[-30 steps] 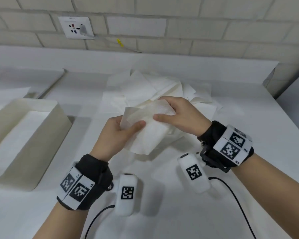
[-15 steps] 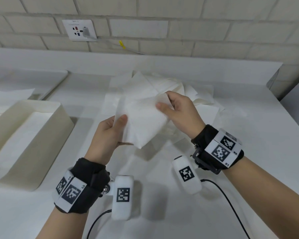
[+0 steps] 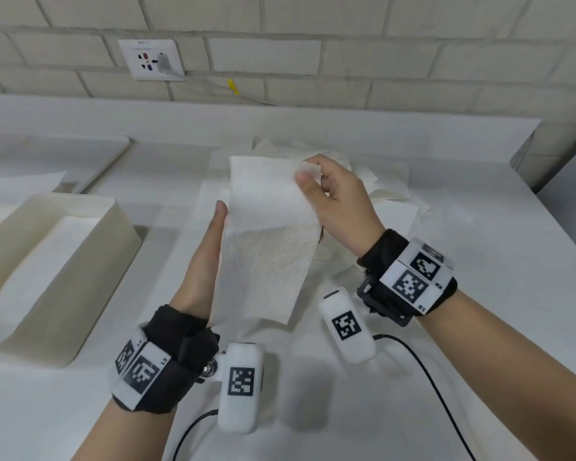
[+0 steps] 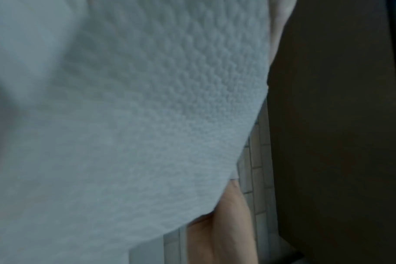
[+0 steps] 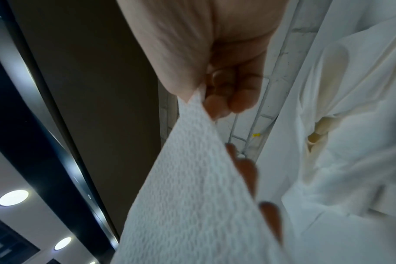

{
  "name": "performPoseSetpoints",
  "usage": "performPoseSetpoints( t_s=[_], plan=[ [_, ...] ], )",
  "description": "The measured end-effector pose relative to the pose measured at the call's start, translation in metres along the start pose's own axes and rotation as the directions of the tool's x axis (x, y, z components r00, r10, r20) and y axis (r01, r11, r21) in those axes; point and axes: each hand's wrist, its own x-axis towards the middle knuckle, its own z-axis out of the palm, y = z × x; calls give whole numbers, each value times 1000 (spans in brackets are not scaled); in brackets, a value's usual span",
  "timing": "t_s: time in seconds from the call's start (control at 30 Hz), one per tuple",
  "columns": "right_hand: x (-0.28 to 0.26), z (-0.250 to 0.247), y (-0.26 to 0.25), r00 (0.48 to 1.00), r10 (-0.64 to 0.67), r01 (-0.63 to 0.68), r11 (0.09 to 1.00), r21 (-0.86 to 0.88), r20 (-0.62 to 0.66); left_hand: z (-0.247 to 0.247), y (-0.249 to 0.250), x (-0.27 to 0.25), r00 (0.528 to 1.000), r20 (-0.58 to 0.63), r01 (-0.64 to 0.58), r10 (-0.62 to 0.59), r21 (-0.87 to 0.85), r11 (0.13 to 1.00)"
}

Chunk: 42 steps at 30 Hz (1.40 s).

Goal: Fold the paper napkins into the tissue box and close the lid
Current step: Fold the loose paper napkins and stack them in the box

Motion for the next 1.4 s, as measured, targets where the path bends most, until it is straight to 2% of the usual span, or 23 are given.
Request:
performPoseSetpoints(
  t_s=[0.07,0.13,0.27,0.37,0.5,0.6,0.73,0.77,0.83,0.9,0.97,1.03,1.17,1.4],
  plan=[
    [-1,4,2,1000,10,-10,999,-40,18,4,2,-2,994,107,-5,9,-29,1000],
    [-3,9,3,999,6,-3,997,-74,52,5,0,-2,990,134,-49,46,19,999],
    [-8,17,4,995,1,13,989,-144,100,3,-7,1,995,42,-93,88,129,987],
    [-14,21,3,977,120,-129,991,37,178,0,-13,5,980,-96,-152,177,225,962],
    [-23,26,10,924,240,-282,954,105,296,-3,-11,9,956,-210,-178,207,149,973],
    [-30,25,18,892,250,-299,951,78,377,-4,-10,9,953,-245,-160,176,82,984],
    [-35,17,21,794,326,-374,927,-10,514,-9,-10,10,948,-283,-130,143,65,989],
    [-34,13,21,767,332,-342,936,-89,549,-11,-11,11,945,-296,-124,136,59,990],
    [-26,5,26,728,335,-138,927,-350,598,-14,-12,12,940,-317,-123,128,35,992],
    [-14,-1,34,736,353,104,785,-611,578,-18,-13,12,936,-332,-114,117,27,993],
    [-2,-3,48,753,389,212,620,-756,531,-20,-12,12,935,-343,-83,91,38,996],
    [6,0,59,768,409,228,544,-808,492,-20,-13,12,935,-348,-48,62,49,998],
    [12,11,69,812,411,168,515,-841,414,-22,-13,13,932,-361,1,25,73,997],
    [12,22,67,827,370,240,448,-861,423,-29,-13,14,926,-371,-22,63,115,993]
  ],
)
